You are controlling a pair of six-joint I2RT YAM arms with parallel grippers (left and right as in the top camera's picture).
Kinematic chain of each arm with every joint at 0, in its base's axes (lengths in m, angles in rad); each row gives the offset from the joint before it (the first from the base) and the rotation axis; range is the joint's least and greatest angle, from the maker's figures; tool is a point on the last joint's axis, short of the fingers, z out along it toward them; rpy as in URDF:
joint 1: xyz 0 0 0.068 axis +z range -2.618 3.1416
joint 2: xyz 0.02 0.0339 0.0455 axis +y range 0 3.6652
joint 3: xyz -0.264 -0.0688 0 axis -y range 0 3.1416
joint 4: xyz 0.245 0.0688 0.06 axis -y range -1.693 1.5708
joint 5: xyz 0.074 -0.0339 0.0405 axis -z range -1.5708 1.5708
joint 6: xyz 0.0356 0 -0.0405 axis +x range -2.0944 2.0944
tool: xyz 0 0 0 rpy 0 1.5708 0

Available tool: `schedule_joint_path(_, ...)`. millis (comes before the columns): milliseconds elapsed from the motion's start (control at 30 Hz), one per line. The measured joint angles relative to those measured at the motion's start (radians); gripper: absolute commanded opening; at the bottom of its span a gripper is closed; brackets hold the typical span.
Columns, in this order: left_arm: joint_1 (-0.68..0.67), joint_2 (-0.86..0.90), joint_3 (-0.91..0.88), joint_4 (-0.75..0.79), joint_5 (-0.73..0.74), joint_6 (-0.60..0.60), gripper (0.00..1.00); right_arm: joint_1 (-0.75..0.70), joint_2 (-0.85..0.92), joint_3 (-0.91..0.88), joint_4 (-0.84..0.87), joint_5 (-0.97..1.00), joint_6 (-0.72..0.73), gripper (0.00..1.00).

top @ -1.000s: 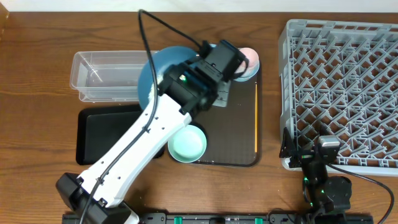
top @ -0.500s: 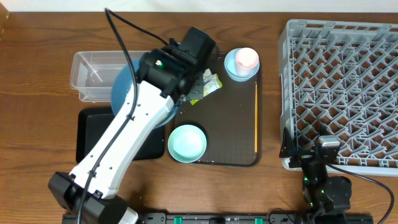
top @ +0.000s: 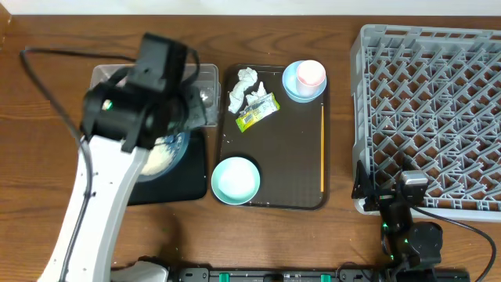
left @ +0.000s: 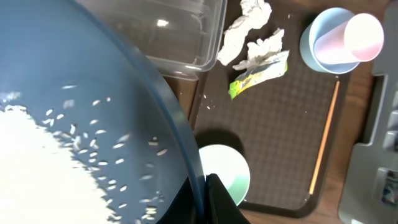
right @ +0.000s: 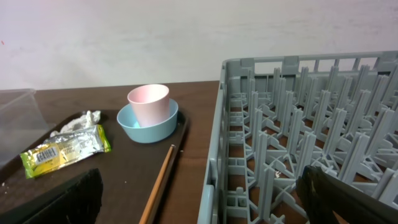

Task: Sort waste into correct bins and load items into the dishwasher rack
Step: 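Lift the blue plate with the left gripper over the black tray, then tilt the blue plate with the left gripper, pouring rice onto the black tray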

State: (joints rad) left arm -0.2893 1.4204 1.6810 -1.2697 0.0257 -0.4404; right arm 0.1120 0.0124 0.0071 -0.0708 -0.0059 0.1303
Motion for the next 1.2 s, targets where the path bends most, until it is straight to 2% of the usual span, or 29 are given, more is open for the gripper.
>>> schedule_joint_path(167, 0.019, -0.052, -0.137, 0.098, 0.045, 0.003, 0.06, 0.000, 0.000, 0.000, 0.000, 0.000, 0.000, 0.99)
schedule_joint_path(600, 0.020, -0.053, -0.380, 0.336, 0.146, 0.004, 0.06, 0.000, 0.000, 0.000, 0.000, 0.000, 0.000, 0.99)
schedule_joint_path(1200, 0.020, -0.052, -0.409, 0.415, 0.269, 0.003, 0.06, 0.000, 0.000, 0.000, 0.000, 0.000, 0.000, 0.99)
